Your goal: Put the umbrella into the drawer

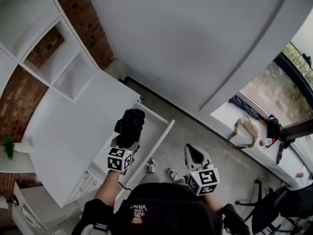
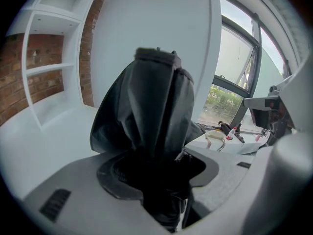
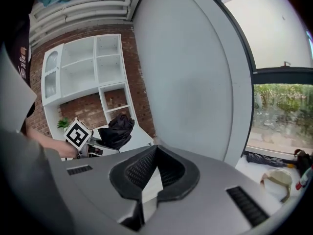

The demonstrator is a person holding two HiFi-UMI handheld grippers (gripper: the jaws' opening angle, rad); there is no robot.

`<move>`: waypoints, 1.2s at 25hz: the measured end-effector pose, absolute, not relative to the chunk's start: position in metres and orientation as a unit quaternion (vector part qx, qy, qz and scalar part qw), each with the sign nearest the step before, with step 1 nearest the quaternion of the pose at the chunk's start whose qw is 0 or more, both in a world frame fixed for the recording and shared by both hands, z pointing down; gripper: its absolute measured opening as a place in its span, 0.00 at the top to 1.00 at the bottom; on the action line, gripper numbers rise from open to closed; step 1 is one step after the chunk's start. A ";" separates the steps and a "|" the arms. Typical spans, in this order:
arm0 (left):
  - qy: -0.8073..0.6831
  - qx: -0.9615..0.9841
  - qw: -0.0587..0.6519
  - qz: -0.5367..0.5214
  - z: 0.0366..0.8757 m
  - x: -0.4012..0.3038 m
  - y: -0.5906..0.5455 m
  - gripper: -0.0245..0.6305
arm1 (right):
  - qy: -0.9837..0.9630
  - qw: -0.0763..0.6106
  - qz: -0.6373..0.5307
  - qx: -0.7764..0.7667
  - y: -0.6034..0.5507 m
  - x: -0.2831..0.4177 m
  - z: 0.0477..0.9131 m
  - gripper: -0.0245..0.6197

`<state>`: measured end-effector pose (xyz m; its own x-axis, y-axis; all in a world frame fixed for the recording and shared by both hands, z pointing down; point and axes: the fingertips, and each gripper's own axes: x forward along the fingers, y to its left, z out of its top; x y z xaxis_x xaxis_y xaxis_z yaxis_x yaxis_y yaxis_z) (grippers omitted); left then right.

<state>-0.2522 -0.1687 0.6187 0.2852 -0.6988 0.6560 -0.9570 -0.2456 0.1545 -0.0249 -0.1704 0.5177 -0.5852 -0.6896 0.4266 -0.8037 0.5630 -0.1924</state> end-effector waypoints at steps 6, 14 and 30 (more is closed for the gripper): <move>-0.516 0.754 0.305 0.269 0.658 -0.239 -0.187 0.61 | -0.857 0.163 0.196 0.449 -0.170 -0.015 0.528 0.96; -0.479 0.747 0.333 0.320 0.710 -0.228 -0.195 0.61 | -0.843 0.171 0.216 0.461 -0.166 -0.013 0.544 0.96; -0.425 0.712 0.376 0.414 0.804 -0.227 -0.189 0.61 | -0.809 0.183 0.252 0.498 -0.167 -0.001 0.569 0.96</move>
